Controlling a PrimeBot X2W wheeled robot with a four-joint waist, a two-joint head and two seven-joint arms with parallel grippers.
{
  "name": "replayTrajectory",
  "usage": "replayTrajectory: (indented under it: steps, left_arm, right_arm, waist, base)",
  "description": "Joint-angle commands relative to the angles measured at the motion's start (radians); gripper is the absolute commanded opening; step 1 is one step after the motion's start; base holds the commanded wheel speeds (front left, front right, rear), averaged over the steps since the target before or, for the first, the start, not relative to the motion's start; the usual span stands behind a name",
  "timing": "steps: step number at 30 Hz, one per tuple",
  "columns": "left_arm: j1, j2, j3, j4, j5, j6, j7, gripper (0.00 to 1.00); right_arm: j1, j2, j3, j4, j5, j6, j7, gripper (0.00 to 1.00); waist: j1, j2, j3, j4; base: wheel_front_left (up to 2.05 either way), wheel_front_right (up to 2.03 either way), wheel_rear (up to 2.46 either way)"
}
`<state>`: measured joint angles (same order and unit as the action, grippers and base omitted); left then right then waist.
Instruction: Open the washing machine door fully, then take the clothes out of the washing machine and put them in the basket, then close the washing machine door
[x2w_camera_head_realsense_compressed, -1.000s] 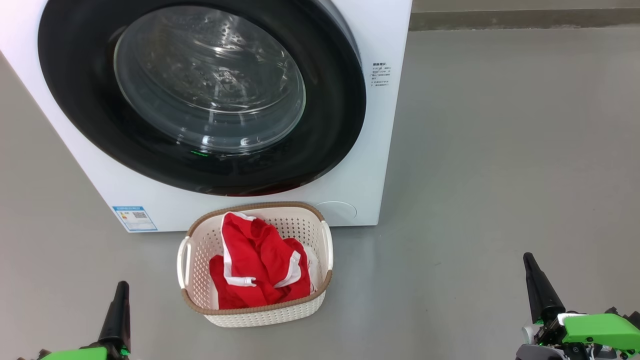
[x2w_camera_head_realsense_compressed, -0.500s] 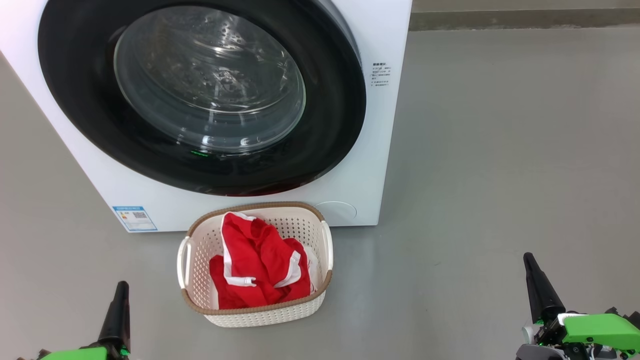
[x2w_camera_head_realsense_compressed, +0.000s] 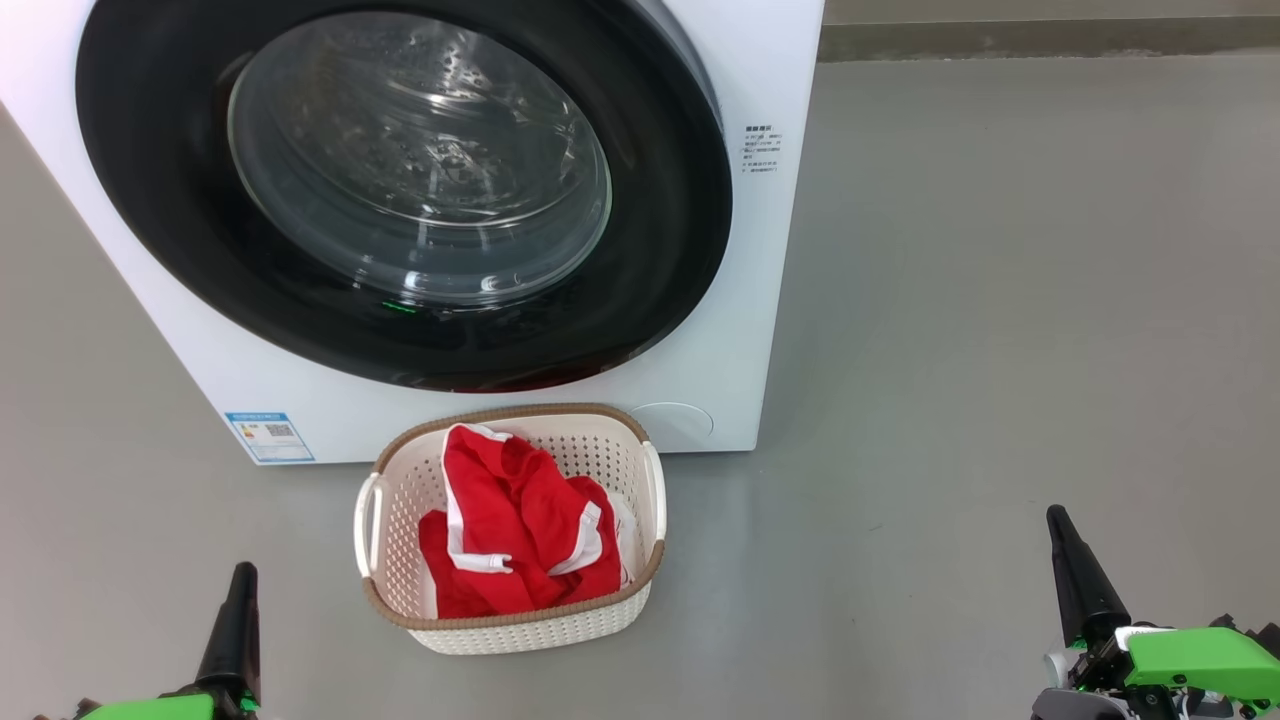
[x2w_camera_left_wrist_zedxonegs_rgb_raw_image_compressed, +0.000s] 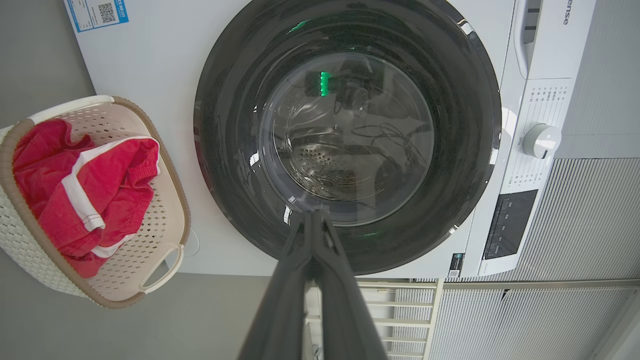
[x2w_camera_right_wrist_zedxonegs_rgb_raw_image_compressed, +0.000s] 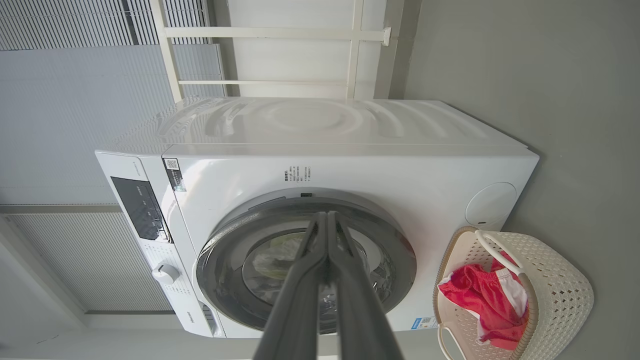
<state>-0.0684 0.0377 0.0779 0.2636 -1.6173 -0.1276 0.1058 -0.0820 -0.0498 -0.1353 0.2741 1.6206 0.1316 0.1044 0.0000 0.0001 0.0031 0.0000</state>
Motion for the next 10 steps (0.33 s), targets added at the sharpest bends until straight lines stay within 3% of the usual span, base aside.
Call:
replayTrajectory:
  steps: [1, 10]
  left_arm:
    - [-0.04, 0.014, 0.035, -0.019, 0.008, -0.003, 0.007, 0.0]
    - [-0.04, 0.014, 0.035, -0.019, 0.008, -0.003, 0.007, 0.0]
  right_arm:
    - [-0.026, -0.002, 0.023, -0.029, -0.011, -0.001, 0.008, 0.0]
    - [-0.026, -0.002, 0.022, -0.029, -0.011, -0.001, 0.008, 0.0]
  waist:
    - [0.0, -0.0001, 0.0, 0.0]
    - [0.0, -0.0001, 0.0, 0.0]
  base:
    - [0.0, 0.0, 0.0]
    - [0.0, 0.0, 0.0]
